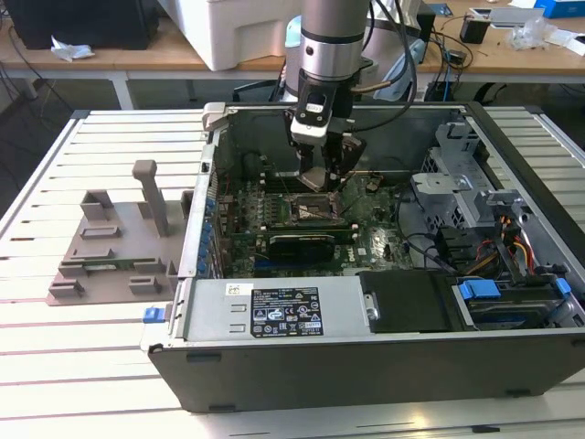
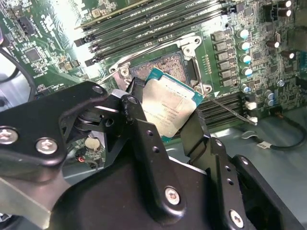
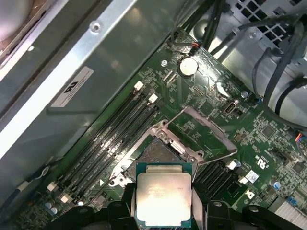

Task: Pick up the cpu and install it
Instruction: 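Place the cpu into insertion slot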

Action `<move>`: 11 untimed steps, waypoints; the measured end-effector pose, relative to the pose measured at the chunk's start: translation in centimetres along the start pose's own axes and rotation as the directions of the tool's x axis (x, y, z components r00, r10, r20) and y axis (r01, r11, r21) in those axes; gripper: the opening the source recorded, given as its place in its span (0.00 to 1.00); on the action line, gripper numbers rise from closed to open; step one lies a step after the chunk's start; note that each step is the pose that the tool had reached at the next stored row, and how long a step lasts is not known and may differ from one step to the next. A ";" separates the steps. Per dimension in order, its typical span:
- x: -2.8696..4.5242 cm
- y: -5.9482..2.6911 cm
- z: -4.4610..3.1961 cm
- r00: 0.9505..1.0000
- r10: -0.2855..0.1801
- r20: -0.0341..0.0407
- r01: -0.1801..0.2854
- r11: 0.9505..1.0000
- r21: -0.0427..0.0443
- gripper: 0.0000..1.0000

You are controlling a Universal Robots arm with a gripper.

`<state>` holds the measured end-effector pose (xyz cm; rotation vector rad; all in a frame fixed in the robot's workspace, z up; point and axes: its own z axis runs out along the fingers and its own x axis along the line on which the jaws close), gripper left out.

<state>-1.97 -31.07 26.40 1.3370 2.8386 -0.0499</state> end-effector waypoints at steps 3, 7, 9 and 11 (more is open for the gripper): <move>0.00 0.00 0.00 1.000 0.026 -0.001 -0.026 1.000 0.000 0.55; 0.00 0.00 0.00 0.997 0.074 -0.002 -0.074 0.997 0.001 0.55; 0.00 0.00 0.01 0.996 0.094 -0.003 -0.094 0.996 0.002 0.55; 0.00 0.00 0.00 0.993 0.120 -0.003 -0.120 0.993 0.002 0.55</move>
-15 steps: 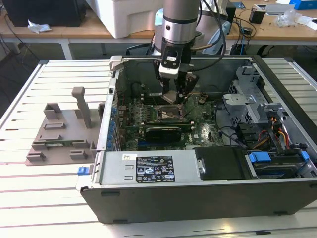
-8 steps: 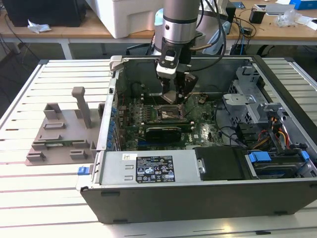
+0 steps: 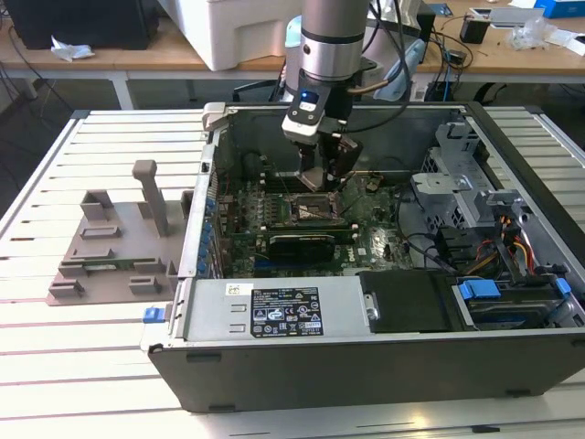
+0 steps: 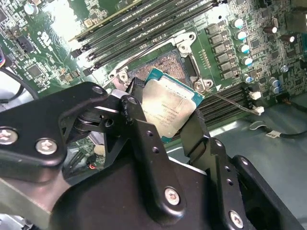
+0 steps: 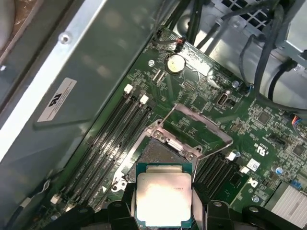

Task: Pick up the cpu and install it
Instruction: 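Place the cpu into insertion slot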

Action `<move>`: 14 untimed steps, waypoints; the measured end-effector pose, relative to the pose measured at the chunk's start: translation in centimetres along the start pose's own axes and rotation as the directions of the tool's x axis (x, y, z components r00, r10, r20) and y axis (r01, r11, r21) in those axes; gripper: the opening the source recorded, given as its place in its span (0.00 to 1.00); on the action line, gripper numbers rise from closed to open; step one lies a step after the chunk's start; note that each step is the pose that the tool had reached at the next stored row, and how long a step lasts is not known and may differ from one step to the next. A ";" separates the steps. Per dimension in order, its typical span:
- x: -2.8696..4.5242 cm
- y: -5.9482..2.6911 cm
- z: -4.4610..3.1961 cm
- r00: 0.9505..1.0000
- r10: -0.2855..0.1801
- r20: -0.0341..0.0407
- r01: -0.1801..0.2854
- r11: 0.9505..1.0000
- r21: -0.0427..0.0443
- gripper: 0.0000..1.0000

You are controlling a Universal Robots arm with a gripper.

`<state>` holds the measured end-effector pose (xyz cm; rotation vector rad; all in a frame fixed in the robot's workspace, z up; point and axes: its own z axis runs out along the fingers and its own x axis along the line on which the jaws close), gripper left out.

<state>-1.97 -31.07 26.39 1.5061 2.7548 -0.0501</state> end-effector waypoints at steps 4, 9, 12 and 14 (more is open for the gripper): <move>0.00 0.00 0.00 0.999 0.033 -0.001 -0.033 0.999 0.001 0.55; 0.00 0.00 0.00 0.997 0.082 -0.002 -0.082 0.997 0.002 0.55; 0.00 0.01 0.00 0.994 0.106 -0.002 -0.106 0.994 0.002 0.55; 0.00 0.01 0.00 0.990 0.138 -0.003 -0.138 0.990 0.003 0.55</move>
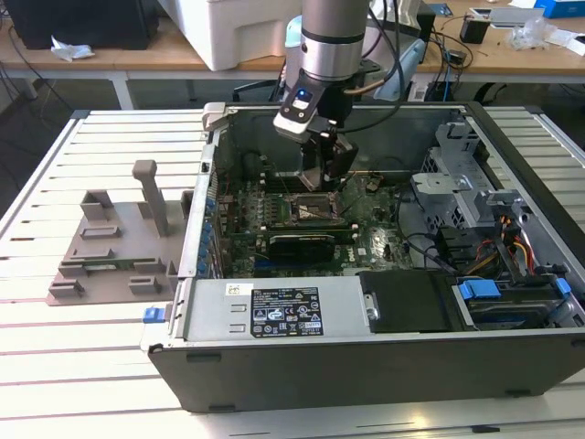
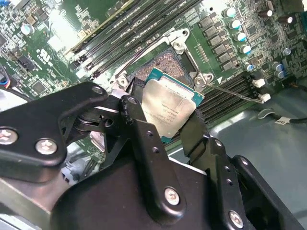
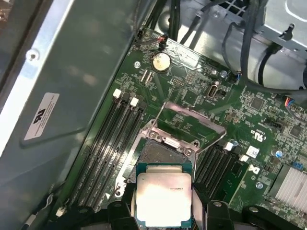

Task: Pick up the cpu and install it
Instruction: 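Place the cpu into insertion slot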

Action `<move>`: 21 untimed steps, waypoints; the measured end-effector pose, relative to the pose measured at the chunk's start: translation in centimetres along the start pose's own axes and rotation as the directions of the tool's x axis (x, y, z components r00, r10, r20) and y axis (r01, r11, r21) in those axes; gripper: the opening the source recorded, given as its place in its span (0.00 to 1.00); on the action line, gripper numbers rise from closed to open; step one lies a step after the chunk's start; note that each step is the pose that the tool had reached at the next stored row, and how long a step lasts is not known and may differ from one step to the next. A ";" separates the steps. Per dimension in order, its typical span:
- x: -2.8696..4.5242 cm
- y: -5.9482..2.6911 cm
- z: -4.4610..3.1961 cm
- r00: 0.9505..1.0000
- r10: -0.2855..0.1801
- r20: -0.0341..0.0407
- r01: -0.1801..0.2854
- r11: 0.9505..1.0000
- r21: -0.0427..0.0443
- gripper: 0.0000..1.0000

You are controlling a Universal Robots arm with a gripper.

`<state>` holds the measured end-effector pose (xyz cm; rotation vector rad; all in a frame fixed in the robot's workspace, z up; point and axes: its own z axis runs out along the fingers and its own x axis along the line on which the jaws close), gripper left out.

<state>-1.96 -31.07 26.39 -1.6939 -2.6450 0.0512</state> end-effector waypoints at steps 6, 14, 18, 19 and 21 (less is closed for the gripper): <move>0.00 0.00 0.00 0.999 0.052 -0.001 -0.052 0.999 0.001 0.55; 0.00 0.00 0.00 0.991 0.136 -0.002 -0.136 0.991 0.003 0.55; 0.00 0.01 0.01 0.979 0.205 -0.003 -0.205 0.979 0.005 0.55; 0.00 0.01 0.01 0.977 0.213 -0.003 -0.213 0.977 0.005 0.55; 0.00 0.01 0.01 0.972 0.233 -0.004 -0.233 0.972 0.006 0.55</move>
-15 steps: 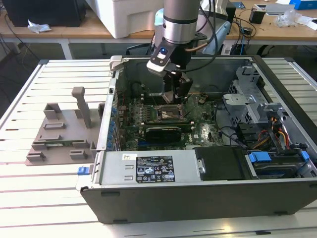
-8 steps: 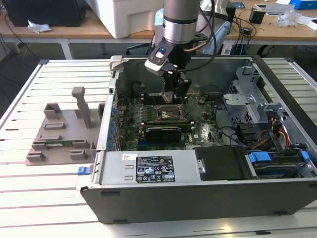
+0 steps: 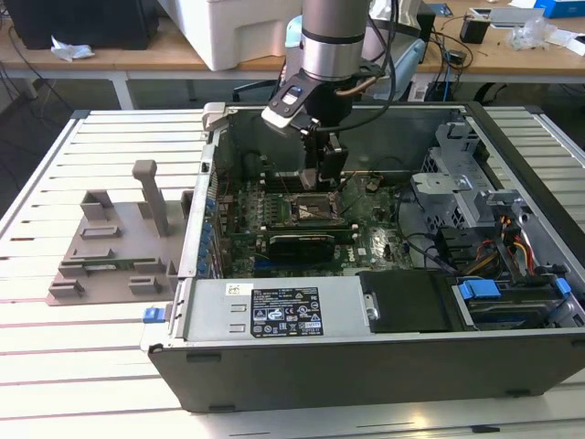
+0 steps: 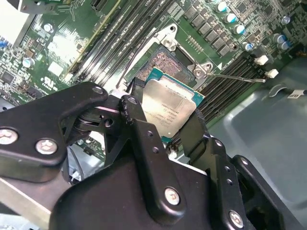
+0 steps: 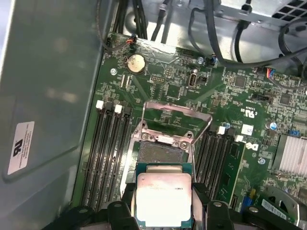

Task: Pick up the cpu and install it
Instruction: 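Place the cpu into insertion slot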

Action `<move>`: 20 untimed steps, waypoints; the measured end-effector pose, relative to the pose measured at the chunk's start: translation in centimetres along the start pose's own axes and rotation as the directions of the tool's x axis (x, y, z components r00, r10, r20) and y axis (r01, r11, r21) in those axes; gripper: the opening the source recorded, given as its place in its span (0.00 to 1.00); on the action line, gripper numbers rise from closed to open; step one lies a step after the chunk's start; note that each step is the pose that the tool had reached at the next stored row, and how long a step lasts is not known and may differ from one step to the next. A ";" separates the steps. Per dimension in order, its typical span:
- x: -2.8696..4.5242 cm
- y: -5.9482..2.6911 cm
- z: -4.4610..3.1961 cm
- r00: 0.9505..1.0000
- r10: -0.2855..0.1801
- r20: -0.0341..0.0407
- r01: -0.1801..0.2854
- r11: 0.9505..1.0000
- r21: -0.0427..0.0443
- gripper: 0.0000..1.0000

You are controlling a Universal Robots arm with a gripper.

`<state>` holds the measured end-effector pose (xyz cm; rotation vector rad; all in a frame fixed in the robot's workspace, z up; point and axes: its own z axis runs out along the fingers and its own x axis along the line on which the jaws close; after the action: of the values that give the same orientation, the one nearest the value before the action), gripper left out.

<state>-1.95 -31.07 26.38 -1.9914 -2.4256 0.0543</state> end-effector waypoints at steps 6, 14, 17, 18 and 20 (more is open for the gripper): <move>0.00 0.00 0.00 0.997 0.072 -0.001 -0.072 0.997 0.002 0.55; 0.00 0.00 0.01 0.983 0.184 -0.003 -0.184 0.983 0.004 0.55; 0.00 0.00 0.00 0.977 0.212 -0.003 -0.212 0.977 0.005 0.55; 0.00 0.00 0.01 0.976 0.218 -0.003 -0.218 0.976 0.005 0.55; 0.00 0.00 0.01 0.970 0.242 -0.003 -0.242 0.970 0.006 0.55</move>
<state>-1.95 -31.07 26.37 -2.2706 -2.1633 0.0571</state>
